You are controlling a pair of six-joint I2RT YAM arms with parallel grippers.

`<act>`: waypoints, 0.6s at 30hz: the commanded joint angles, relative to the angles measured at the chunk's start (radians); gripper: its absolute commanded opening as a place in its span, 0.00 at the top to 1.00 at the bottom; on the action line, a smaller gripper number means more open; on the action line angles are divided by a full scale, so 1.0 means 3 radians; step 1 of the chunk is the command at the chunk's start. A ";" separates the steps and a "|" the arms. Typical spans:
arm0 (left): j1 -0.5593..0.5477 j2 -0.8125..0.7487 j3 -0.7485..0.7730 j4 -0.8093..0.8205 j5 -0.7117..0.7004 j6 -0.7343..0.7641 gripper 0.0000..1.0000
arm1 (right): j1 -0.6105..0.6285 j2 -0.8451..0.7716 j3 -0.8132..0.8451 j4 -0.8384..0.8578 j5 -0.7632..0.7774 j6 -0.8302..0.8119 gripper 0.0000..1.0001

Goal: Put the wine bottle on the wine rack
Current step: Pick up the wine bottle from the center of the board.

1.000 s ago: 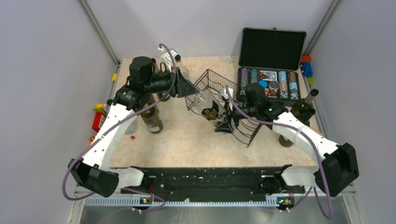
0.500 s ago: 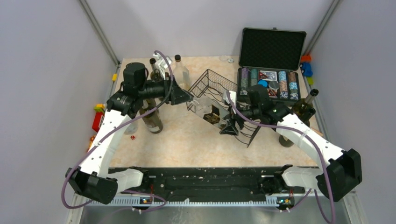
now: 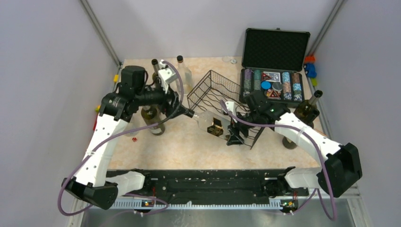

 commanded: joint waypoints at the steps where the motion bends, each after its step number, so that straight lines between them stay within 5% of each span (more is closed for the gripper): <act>1: -0.0220 -0.0108 0.0235 -0.0616 -0.0279 0.1116 0.17 | 0.0120 0.0116 0.0378 0.0035 -0.0286 -0.0251 1.00; 8: -0.1116 -0.0244 -0.0044 -0.0773 -0.1207 0.1805 0.17 | 0.0135 0.0303 0.0469 -0.0131 -0.0516 -0.0297 1.00; 18: -0.1431 -0.0133 -0.0188 -0.0690 -0.1600 0.2437 0.17 | 0.0140 0.0463 0.0597 -0.0328 -0.0724 -0.0351 1.00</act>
